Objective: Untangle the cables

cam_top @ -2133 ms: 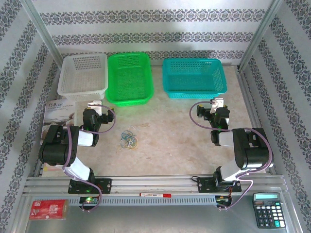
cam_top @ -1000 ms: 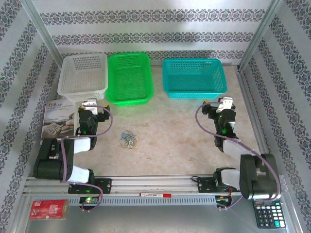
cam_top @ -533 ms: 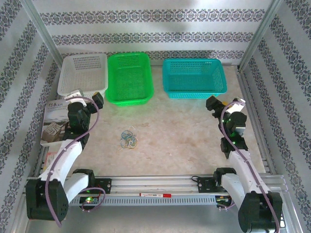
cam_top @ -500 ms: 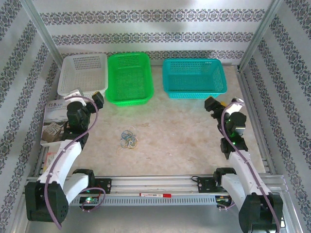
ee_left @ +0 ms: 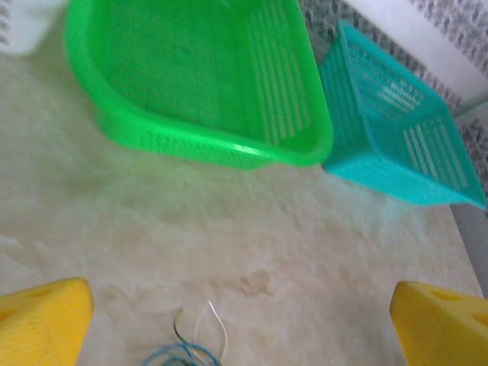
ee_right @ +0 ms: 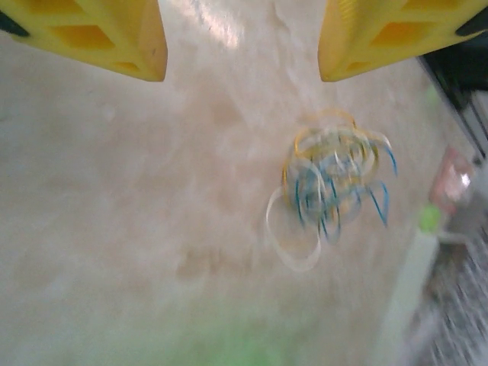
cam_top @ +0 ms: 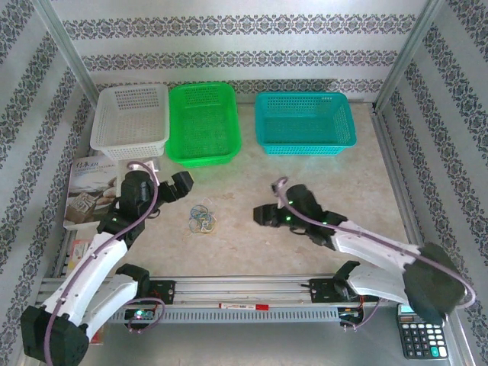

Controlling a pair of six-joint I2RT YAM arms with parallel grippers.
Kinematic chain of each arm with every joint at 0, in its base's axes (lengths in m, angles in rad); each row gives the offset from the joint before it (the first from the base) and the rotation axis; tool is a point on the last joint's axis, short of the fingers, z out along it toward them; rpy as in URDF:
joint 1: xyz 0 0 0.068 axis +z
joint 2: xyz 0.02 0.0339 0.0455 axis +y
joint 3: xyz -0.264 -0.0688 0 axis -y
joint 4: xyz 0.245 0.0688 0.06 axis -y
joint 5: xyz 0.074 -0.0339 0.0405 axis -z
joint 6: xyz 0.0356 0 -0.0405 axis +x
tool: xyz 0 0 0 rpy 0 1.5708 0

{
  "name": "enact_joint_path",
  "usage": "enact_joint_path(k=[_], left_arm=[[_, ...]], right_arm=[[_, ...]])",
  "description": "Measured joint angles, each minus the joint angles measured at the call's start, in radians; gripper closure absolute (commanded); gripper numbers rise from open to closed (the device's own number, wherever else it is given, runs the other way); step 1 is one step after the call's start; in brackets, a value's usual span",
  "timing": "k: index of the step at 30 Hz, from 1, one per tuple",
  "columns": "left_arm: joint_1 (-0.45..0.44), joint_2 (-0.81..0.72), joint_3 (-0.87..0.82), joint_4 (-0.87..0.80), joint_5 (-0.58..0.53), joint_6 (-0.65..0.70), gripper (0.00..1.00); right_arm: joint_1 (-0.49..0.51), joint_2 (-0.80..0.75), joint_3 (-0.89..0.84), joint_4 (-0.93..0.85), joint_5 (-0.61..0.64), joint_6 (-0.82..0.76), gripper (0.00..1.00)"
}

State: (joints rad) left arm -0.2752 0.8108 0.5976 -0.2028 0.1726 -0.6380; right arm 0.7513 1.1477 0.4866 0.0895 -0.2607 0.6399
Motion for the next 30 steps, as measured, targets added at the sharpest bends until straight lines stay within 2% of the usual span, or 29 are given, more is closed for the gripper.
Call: enact_joint_path(k=[3, 8, 17, 30], left_arm=[[-0.027, 0.003, -0.010, -0.018, -0.029, -0.020, 0.00], [-0.030, 0.013, -0.031, -0.040, -0.087, -0.053, 0.00], [-0.032, 0.013, -0.033, -0.049, -0.125, -0.084, 0.00], [-0.032, 0.009, -0.057, -0.048, -0.125, -0.090, 0.00]], right_arm=[[0.087, 0.127, 0.048, 0.020, 0.013, 0.013, 0.59], [0.158, 0.300, 0.163, 0.108, 0.021, 0.028, 0.60], [0.188, 0.464, 0.273, 0.209, 0.019, 0.051, 0.62], [0.196, 0.592, 0.346, 0.269, 0.009, 0.087, 0.69]])
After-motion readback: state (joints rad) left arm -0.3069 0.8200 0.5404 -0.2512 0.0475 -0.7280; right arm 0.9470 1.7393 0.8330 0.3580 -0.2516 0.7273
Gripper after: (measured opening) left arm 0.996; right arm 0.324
